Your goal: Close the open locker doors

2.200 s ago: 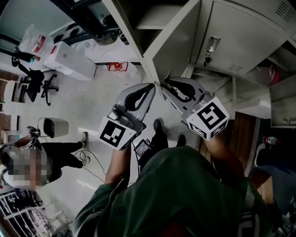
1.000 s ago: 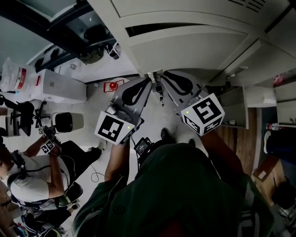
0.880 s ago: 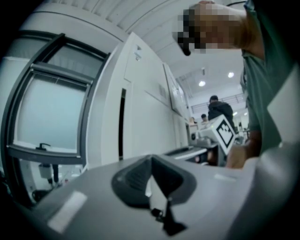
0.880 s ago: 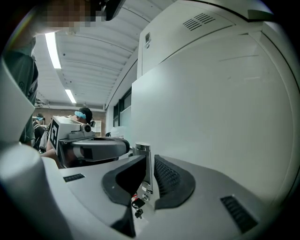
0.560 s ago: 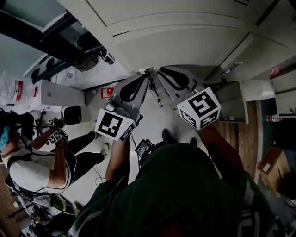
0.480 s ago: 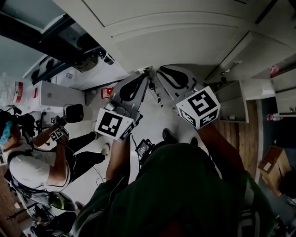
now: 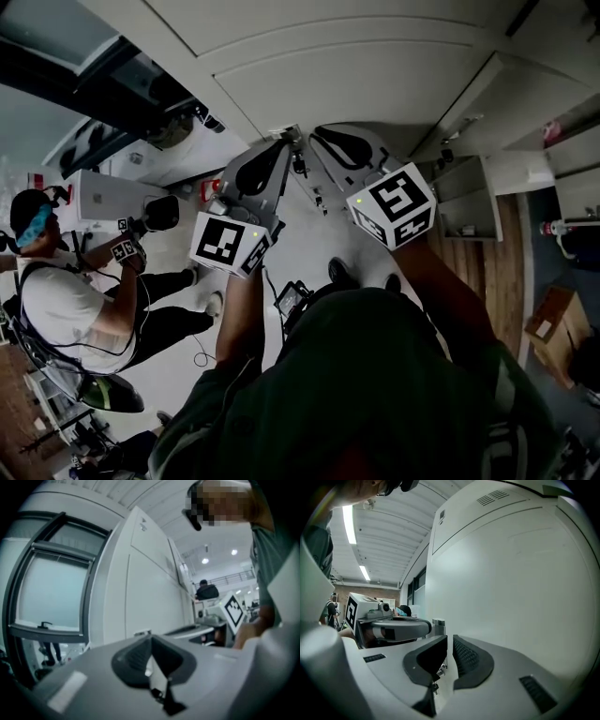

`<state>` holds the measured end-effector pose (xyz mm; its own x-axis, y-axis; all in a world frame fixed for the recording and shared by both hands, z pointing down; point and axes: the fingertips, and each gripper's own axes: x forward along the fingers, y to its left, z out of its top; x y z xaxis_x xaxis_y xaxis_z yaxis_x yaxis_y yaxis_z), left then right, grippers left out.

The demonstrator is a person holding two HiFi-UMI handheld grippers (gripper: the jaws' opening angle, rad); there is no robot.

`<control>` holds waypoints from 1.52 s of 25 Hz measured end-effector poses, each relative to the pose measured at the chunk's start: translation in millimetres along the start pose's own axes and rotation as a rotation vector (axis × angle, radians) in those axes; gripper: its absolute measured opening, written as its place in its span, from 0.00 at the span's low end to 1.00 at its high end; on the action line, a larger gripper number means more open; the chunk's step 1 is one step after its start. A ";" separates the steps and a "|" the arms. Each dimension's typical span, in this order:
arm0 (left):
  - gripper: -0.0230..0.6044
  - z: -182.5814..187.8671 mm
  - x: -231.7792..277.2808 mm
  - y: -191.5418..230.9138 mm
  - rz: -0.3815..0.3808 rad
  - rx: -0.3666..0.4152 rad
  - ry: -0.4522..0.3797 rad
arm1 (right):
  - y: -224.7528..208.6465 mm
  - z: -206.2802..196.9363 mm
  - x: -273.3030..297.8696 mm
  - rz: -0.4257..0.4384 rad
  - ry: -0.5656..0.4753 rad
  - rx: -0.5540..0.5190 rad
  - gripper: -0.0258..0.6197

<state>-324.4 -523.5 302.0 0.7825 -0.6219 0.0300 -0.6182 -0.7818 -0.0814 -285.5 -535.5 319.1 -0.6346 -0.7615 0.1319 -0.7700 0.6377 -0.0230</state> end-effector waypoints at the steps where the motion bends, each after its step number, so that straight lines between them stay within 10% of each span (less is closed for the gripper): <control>1: 0.04 -1.0 1.2 0.7 0.001 0.003 0.003 | 0.1 -0.7 0.6 -0.002 0.002 0.002 0.10; 16: 0.04 28.6 12.5 -34.7 -0.145 -0.013 -0.077 | -14.9 5.5 -36.0 -0.104 0.006 0.025 0.10; 38: 0.04 70.3 80.8 -306.4 -0.448 0.029 -0.110 | -71.1 -8.6 -325.9 -0.360 -0.082 0.071 0.10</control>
<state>-66.6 -331.1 259.3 0.9762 -0.2137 -0.0369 -0.2166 -0.9698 -0.1123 -23.4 -331.7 286.3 -0.3236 -0.9440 0.0640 -0.9455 0.3201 -0.0591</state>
